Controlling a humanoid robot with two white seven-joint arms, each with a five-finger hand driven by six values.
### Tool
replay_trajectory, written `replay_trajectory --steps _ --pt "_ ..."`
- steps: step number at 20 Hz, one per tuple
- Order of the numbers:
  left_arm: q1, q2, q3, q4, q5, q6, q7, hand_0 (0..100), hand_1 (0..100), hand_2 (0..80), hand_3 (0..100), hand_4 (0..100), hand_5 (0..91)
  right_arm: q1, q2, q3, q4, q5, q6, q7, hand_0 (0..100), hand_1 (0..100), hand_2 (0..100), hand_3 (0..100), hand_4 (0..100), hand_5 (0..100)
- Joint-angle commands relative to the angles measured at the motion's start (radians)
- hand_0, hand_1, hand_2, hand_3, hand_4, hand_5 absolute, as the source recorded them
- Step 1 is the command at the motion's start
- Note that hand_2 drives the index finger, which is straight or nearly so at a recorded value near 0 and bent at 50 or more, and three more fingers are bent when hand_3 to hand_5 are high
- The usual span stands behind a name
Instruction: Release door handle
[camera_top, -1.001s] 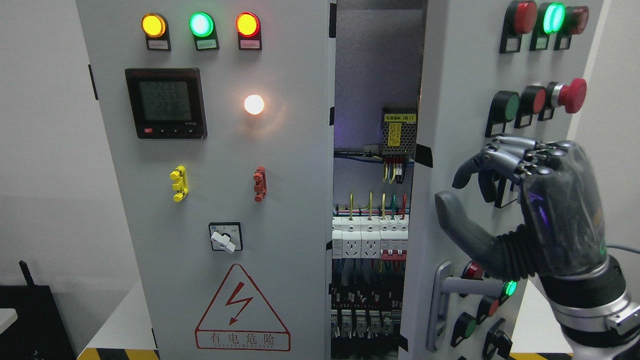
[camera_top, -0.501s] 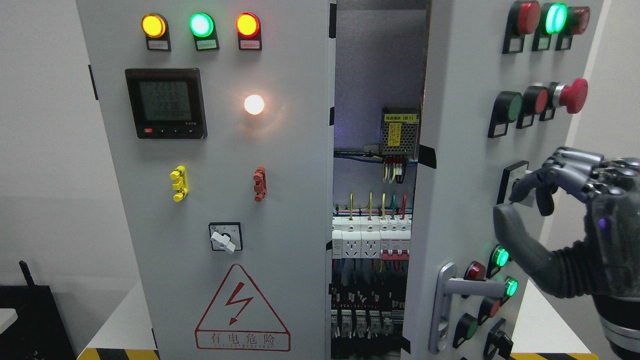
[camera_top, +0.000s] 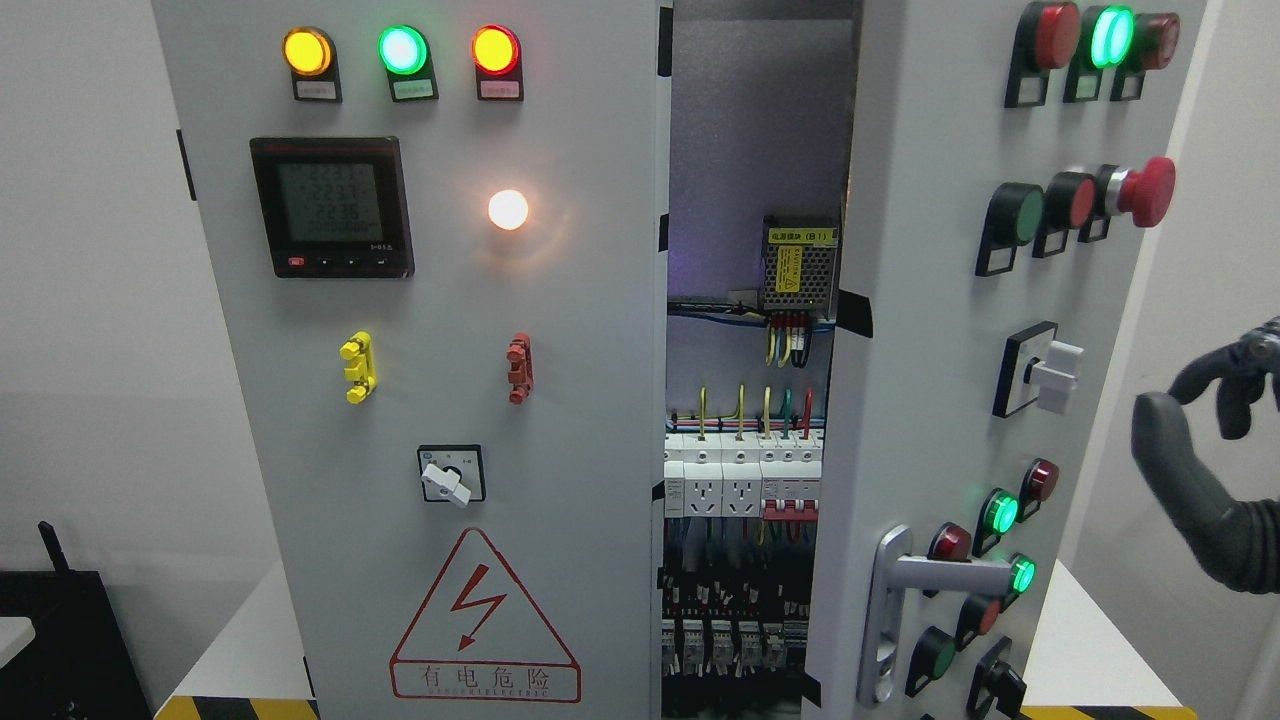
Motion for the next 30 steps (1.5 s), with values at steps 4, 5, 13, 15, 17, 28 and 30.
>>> replay_trajectory --steps 4,5,13,15,17,28,30 --pt "0.0 0.0 0.0 -0.031 0.001 0.0 0.001 12 39 0.0 0 0 0.0 0.177 0.111 -0.303 0.262 -0.014 -0.001 -0.009 55 29 65 100 92 96" --pt "0.0 0.0 0.0 -0.031 -0.001 0.0 0.001 12 39 0.0 0 0 0.0 0.195 0.128 -0.321 0.292 -0.023 -0.001 -0.007 55 28 64 100 91 96" --pt "0.0 0.0 0.0 -0.031 -0.001 0.0 0.001 12 39 0.0 0 0 0.0 0.384 0.187 -0.369 0.54 -0.116 0.003 -0.001 57 25 47 82 67 70" --pt "0.0 0.0 0.0 -0.031 -0.001 0.0 0.001 12 39 0.0 0 0 0.0 0.435 0.199 -0.37 0.615 -0.143 0.005 0.005 58 24 44 77 62 63" --pt "0.0 0.0 0.0 -0.031 0.001 0.0 0.001 12 39 0.0 0 0 0.0 0.474 0.206 -0.369 0.701 -0.163 0.006 0.025 59 23 38 66 54 52" --pt "0.0 0.0 0.001 -0.031 0.001 0.0 0.001 12 39 0.0 0 0 0.0 0.553 0.268 -0.347 1.178 -0.27 0.0 0.146 55 19 25 38 30 29" --pt "0.0 0.0 0.001 -0.031 0.001 0.0 0.001 12 39 0.0 0 0 0.0 0.553 0.274 -0.347 1.256 -0.27 0.0 0.16 54 20 23 34 26 22"
